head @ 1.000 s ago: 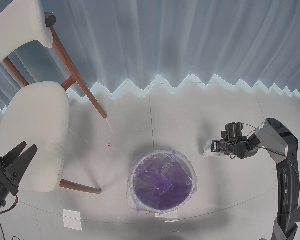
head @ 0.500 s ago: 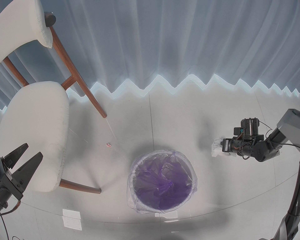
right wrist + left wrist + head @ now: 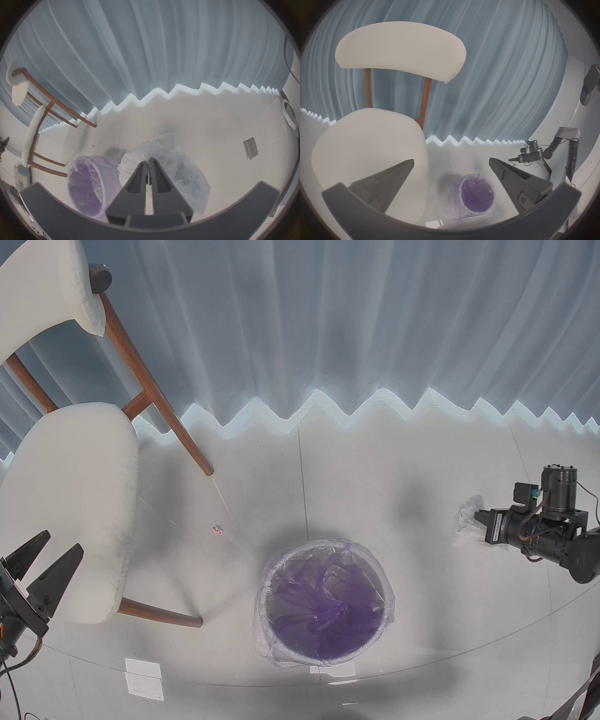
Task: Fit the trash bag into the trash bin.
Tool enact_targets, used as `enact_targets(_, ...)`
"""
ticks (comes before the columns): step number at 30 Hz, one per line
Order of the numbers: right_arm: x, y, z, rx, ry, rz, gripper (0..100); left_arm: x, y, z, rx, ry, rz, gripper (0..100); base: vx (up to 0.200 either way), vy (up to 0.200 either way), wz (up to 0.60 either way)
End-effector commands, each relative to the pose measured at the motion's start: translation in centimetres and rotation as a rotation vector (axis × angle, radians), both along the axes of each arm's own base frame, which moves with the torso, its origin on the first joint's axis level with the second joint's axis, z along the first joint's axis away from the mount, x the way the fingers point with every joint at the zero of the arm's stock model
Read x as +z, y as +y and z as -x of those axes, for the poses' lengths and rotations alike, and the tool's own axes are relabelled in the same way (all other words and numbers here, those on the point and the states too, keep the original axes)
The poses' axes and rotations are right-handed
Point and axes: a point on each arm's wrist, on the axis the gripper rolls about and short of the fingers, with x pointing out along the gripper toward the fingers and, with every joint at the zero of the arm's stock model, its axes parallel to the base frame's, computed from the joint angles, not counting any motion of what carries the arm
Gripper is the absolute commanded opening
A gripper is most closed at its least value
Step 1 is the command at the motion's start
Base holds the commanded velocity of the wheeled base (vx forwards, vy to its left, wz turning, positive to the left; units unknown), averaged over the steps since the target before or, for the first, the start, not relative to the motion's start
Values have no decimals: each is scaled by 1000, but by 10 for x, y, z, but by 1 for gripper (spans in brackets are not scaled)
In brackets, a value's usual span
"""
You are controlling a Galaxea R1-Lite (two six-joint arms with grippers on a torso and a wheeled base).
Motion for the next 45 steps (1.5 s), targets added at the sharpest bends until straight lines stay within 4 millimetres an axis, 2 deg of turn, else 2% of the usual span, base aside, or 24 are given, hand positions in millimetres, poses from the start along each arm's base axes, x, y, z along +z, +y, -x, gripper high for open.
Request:
enact_targets(1, 25, 2, 56, 5, -92, 5, 0, 1, 3, 3, 83, -20, 6, 100, 0, 0, 0)
enact_targets(7, 28, 4, 92, 3, -132, 5, 0, 3, 6, 9, 129, -65, -48, 100, 0, 0, 0)
enact_targets(8, 27, 4, 93, 3, -130, 5, 0, 3, 6, 9, 128, -66, -47, 100, 0, 0, 0)
enact_targets(9, 26, 4, 101, 4, -133, 3, 0, 0, 7, 13, 129, -64, -52, 100, 0, 0, 0)
enact_targets(12, 17, 5, 109, 2, -105, -1, 0, -4, 8, 18, 132, -57, -71, 100, 0, 0, 0)
enact_targets(20, 23, 13, 117, 59, -156, -7, 0, -4, 11, 34, 138, -20, -88, 100, 0, 0, 0)
enact_targets(23, 22, 16, 121, 83, -159, -8, 0, -6, 13, 36, 194, 10, -93, 100, 0, 0, 0)
enact_targets(35, 20, 36, 128, 208, -157, -11, 0, -7, 14, 42, 198, -10, -86, 100, 0, 200, 0)
enact_targets(45, 16, 55, 129, 333, -133, 0, 0, -17, 16, 53, 193, -39, -79, 100, 0, 0, 0)
